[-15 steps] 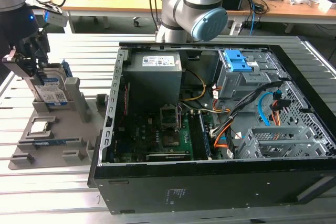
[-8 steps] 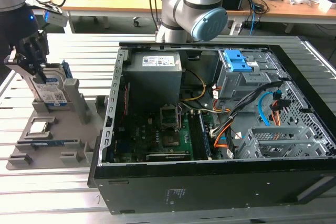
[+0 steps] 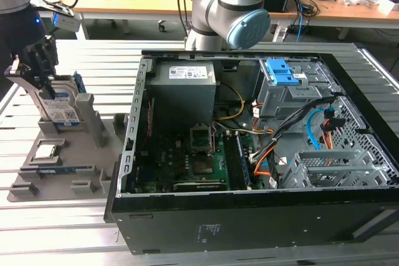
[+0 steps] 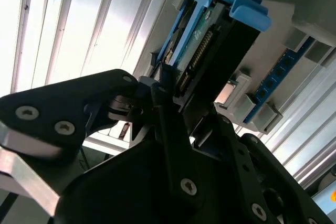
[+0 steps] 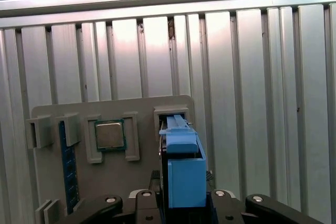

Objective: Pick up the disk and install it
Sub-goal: 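Pick up the disk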

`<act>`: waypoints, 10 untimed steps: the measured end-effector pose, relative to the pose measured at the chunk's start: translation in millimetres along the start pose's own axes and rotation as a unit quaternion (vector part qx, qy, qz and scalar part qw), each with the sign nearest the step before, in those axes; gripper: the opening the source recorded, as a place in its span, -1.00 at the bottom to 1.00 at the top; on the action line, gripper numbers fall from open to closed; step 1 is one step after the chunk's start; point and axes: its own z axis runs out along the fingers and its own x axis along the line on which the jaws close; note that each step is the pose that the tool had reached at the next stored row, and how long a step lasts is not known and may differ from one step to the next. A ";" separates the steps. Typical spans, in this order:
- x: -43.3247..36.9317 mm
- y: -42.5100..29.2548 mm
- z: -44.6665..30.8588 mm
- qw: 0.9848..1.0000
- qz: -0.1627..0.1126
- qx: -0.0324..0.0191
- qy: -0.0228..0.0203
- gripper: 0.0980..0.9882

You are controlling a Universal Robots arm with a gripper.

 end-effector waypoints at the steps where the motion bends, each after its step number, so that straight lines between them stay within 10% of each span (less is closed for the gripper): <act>1: 0.0 0.0 0.0 1.000 0.000 0.000 0.000 -0.40; 10: 0.1 -0.1 -3.7 1.000 0.000 0.000 0.000 -0.40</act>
